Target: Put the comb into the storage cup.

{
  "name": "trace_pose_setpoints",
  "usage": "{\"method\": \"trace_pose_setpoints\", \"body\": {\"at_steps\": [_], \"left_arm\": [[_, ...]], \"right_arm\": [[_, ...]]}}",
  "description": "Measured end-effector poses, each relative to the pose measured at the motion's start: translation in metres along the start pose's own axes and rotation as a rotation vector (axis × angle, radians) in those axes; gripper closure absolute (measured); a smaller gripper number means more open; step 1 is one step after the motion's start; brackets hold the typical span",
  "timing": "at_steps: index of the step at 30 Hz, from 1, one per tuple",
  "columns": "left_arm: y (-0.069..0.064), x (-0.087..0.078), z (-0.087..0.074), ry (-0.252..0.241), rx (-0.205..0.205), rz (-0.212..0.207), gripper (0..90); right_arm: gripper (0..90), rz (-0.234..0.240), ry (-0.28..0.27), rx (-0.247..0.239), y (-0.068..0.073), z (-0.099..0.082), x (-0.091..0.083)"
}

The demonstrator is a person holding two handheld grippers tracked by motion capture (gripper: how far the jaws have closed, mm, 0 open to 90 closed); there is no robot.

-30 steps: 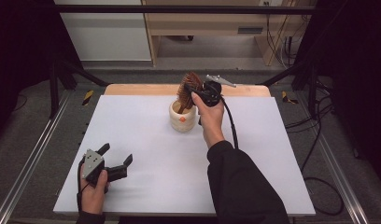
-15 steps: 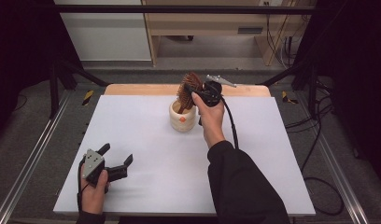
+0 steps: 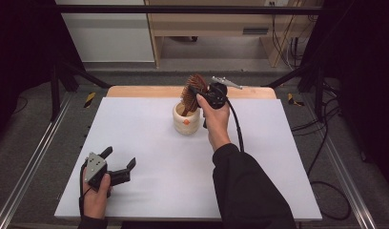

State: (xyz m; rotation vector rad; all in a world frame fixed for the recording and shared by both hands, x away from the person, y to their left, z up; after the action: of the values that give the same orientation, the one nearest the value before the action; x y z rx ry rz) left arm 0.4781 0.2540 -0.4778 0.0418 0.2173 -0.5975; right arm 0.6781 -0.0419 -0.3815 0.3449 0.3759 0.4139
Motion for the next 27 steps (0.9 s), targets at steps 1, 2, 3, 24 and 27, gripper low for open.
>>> {"method": "trace_pose_setpoints", "body": {"at_steps": [1,2,3,24,27], "left_arm": [[-0.0002,-0.0001,0.0,0.0,0.0,0.0,2.4],[-0.0001,-0.0001,0.0001,0.0,0.001,0.0,2.4],[0.0,-0.0001,0.0001,0.0,0.0,0.001,2.4],[0.0016,-0.0013,0.0005,-0.005,-0.006,0.005,2.2],[0.0015,-0.0009,0.0005,-0.006,-0.008,0.005,2.2]], "right_arm": [[49.7,-0.001,0.0,0.0,-0.0002,0.0,0.0001],[49.7,0.0,0.0,0.0,-0.0002,-0.0001,0.0001],[49.7,0.0,0.0,0.001,-0.0002,-0.0001,0.0001],[49.0,0.001,0.008,0.004,-0.0039,-0.0003,-0.0009],[48.9,0.001,0.008,0.002,-0.0048,-0.0006,-0.0015]]}}
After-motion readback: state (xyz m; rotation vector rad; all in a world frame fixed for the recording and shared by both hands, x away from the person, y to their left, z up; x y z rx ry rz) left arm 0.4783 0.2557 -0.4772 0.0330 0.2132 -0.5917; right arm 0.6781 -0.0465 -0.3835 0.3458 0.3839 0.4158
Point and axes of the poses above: each handheld gripper's, and its own axes: x roughly forward along the jaws, z roughly out of its top, y roughly to its left, the point moved 6 cm from there along x, roughly forward along the jaws, and after that the axes turned 8 degrees about -z, right-handed, at the moved point
